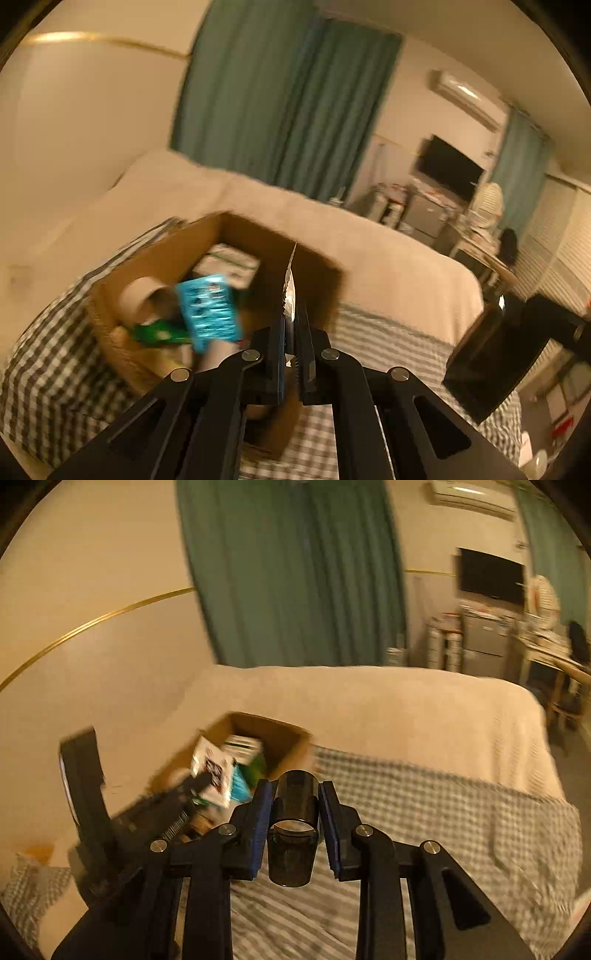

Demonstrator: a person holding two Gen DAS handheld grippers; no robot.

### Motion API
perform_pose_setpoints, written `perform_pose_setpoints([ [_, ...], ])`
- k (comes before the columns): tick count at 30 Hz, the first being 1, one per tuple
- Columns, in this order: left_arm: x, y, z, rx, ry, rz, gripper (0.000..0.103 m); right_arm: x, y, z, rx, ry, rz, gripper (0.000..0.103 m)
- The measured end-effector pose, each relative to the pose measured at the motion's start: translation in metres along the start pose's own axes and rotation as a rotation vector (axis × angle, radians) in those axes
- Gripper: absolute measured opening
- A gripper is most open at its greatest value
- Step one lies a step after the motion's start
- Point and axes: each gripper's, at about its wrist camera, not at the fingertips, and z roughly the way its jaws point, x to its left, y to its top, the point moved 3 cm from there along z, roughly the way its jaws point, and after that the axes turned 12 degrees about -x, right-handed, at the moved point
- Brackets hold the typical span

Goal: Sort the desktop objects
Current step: 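Carry sachet and cup into the cardboard box and open both tools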

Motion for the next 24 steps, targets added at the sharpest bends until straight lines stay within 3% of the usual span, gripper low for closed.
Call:
perform_pose_setpoints([
  [6,0.051,-0.020,0.034,0.085,0.072,-0.033,0.008,0.060,-0.001,0.091,0.087,0.066,-0.038,0.026],
  [7,0.054,-0.023,0.036,0.100,0.083,-0.033,0.016,0.063,-0.003,0.106,0.106,0.062,-0.021,0.026],
  [8,0.058,-0.024,0.039,0.115,0.091,-0.033,0.035,0.063,-0.004,0.119,0.115,0.049,0.004,0.026],
  [9,0.061,-0.025,0.041,0.124,0.096,-0.036,0.049,0.061,-0.004,0.127,0.118,0.041,0.022,0.027],
  [10,0.064,-0.024,0.040,0.119,0.100,-0.040,0.073,0.059,-0.004,0.134,0.122,0.034,0.047,0.036],
  [11,0.066,-0.024,0.038,0.103,0.101,-0.042,0.083,0.057,-0.003,0.136,0.122,0.024,0.065,0.042],
  [12,0.065,-0.022,0.033,0.076,0.097,-0.043,0.085,0.052,-0.001,0.135,0.111,0.006,0.080,0.056],
  [13,0.063,-0.020,0.029,0.057,0.092,-0.042,0.088,0.049,0.001,0.129,0.088,-0.017,0.081,0.060],
  [17,0.043,-0.009,0.008,0.037,0.065,-0.002,0.094,0.044,0.009,0.095,0.018,-0.075,0.049,0.060],
  [19,0.030,-0.002,-0.005,0.019,0.046,0.029,0.103,0.037,0.013,0.070,-0.021,-0.105,0.045,0.071],
  [22,0.008,0.005,-0.030,-0.015,0.013,0.072,0.103,0.023,0.016,0.027,-0.079,-0.177,0.037,0.082],
  [24,-0.005,0.003,-0.045,-0.036,-0.041,0.103,0.103,0.012,0.014,0.004,-0.102,-0.219,0.025,0.082],
])
